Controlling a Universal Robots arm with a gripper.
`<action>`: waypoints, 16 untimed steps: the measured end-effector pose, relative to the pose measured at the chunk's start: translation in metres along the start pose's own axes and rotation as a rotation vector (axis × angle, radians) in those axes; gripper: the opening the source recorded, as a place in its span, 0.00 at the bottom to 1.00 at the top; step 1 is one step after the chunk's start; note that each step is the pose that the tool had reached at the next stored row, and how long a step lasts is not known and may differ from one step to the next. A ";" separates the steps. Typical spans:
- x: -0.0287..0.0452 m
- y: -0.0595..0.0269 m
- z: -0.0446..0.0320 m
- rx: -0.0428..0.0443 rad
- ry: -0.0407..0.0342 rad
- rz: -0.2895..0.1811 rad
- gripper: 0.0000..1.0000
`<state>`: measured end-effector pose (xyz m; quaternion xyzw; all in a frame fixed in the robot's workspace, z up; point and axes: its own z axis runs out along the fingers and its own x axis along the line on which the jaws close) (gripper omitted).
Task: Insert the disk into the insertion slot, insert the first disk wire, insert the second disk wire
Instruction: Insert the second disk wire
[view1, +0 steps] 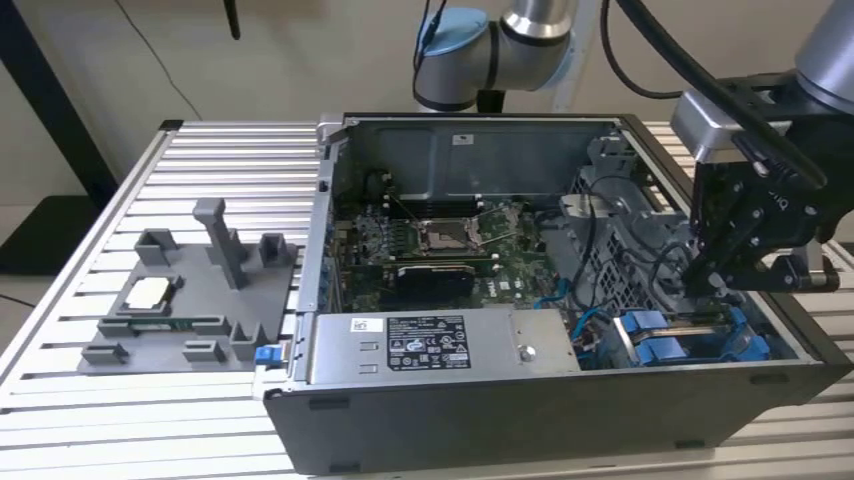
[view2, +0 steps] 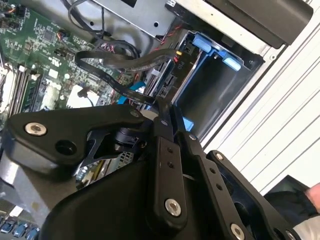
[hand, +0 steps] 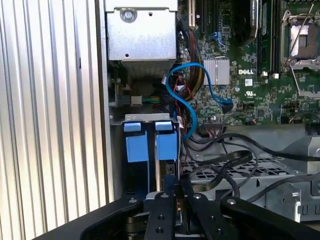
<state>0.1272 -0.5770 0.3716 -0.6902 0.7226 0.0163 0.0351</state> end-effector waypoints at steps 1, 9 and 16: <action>0.0002 0.0006 0.0016 0.0041 -0.0003 0.000 0.16; 0.0011 0.0037 0.0119 0.0419 -0.0028 -0.003 0.16; 0.0016 0.0039 0.0193 0.0568 -0.0047 -0.004 0.16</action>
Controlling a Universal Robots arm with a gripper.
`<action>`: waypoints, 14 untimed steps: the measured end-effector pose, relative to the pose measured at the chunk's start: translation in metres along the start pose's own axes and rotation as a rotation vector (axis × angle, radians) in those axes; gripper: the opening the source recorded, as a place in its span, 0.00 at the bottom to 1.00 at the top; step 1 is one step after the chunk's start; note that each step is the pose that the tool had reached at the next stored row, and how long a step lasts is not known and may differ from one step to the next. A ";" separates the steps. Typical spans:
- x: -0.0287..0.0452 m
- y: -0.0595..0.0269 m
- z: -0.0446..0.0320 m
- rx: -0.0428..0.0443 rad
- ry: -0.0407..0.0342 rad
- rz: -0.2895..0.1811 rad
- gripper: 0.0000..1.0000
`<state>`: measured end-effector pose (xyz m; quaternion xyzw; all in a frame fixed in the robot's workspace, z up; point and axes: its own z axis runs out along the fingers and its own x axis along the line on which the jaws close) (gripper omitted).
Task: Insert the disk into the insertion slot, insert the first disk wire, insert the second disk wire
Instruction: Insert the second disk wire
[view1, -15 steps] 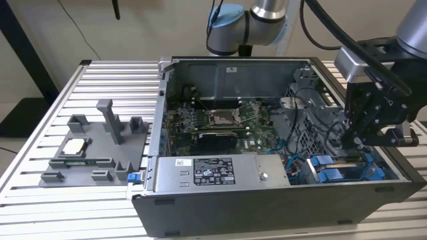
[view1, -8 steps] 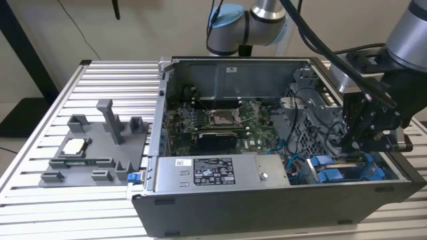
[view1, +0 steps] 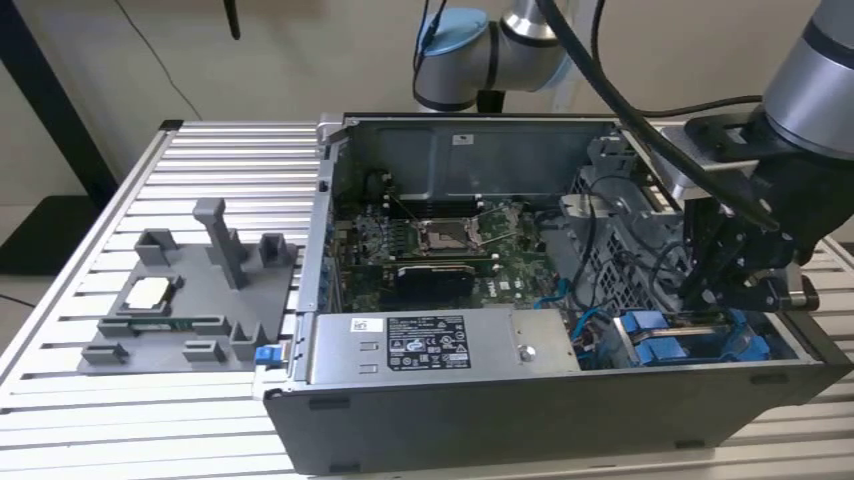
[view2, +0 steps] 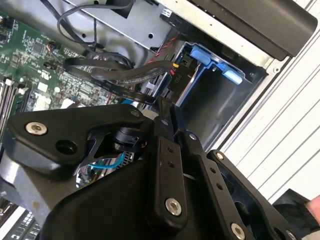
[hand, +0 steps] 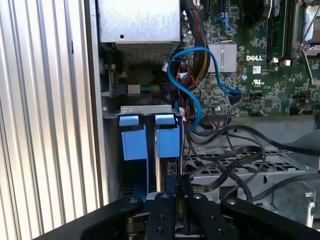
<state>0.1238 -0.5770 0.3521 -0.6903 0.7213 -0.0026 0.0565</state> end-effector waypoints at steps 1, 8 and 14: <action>0.0000 0.0000 0.0005 0.0002 -0.0005 0.000 0.16; 0.0001 0.0001 0.0014 0.0002 -0.0012 0.000 0.16; 0.0002 0.0002 0.0027 0.0003 -0.0010 0.000 0.16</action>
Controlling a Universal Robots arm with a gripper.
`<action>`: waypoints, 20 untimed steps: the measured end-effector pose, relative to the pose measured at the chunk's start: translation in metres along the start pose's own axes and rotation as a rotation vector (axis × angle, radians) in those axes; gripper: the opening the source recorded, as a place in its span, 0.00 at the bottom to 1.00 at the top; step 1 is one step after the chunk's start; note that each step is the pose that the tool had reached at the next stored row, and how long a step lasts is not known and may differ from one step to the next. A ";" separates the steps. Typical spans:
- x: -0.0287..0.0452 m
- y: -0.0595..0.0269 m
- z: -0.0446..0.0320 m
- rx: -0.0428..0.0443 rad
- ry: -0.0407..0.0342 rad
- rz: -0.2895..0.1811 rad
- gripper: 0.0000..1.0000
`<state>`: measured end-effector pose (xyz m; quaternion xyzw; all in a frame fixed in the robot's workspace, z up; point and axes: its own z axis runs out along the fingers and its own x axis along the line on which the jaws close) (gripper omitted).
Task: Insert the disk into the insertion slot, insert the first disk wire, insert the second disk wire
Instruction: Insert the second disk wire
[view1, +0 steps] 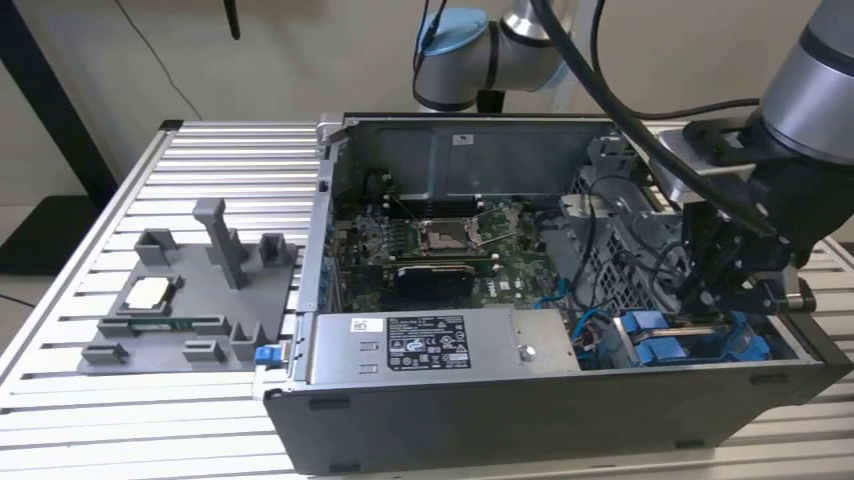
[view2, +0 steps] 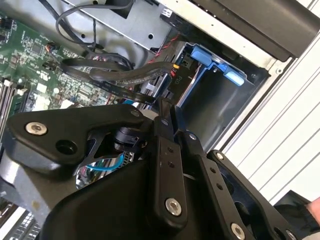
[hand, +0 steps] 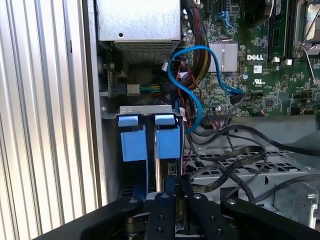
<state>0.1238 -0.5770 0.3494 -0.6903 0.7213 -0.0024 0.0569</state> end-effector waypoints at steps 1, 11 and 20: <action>0.0000 -0.0001 0.0004 0.0000 -0.0001 0.000 0.16; 0.0003 -0.0029 0.0057 0.0002 -0.0001 0.000 0.16; 0.0002 -0.0033 0.0079 0.0002 -0.0028 0.000 0.16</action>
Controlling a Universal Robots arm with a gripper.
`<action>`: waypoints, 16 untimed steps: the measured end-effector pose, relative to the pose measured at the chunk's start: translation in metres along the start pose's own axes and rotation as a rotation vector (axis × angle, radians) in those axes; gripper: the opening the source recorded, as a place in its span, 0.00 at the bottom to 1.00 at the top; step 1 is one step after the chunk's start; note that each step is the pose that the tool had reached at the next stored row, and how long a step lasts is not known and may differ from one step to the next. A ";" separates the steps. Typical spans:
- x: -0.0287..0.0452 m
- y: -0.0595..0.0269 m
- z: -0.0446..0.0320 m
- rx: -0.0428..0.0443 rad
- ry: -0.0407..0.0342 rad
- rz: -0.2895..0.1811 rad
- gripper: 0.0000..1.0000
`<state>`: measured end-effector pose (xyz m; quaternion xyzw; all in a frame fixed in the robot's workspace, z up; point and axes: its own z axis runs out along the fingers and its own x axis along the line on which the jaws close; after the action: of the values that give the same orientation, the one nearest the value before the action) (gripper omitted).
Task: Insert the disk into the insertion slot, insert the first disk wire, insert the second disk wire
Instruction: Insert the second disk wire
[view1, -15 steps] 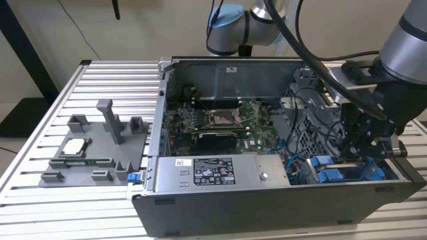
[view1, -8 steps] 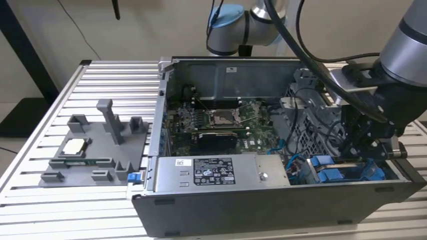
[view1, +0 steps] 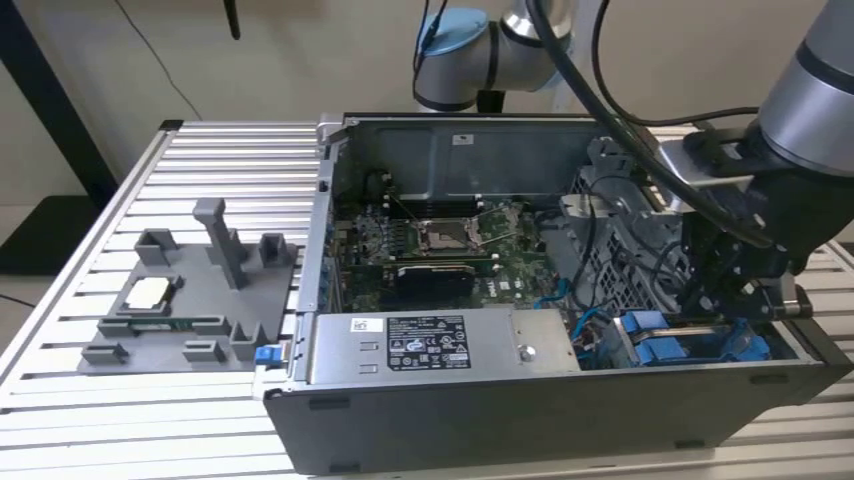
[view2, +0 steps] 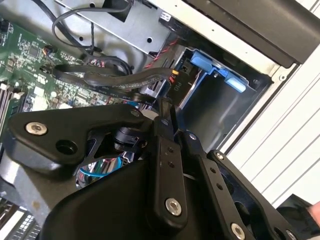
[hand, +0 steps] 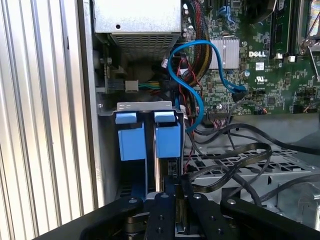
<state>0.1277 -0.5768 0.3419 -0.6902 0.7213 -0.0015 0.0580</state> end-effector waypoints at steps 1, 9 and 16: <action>0.0000 -0.0002 0.0001 0.0000 -0.0001 0.000 0.16; 0.0002 -0.0010 0.0020 0.0000 -0.0002 0.000 0.16; 0.0001 -0.0009 0.0026 -0.0002 -0.0072 0.001 0.16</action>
<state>0.1288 -0.5767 0.3394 -0.6899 0.7213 0.0011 0.0605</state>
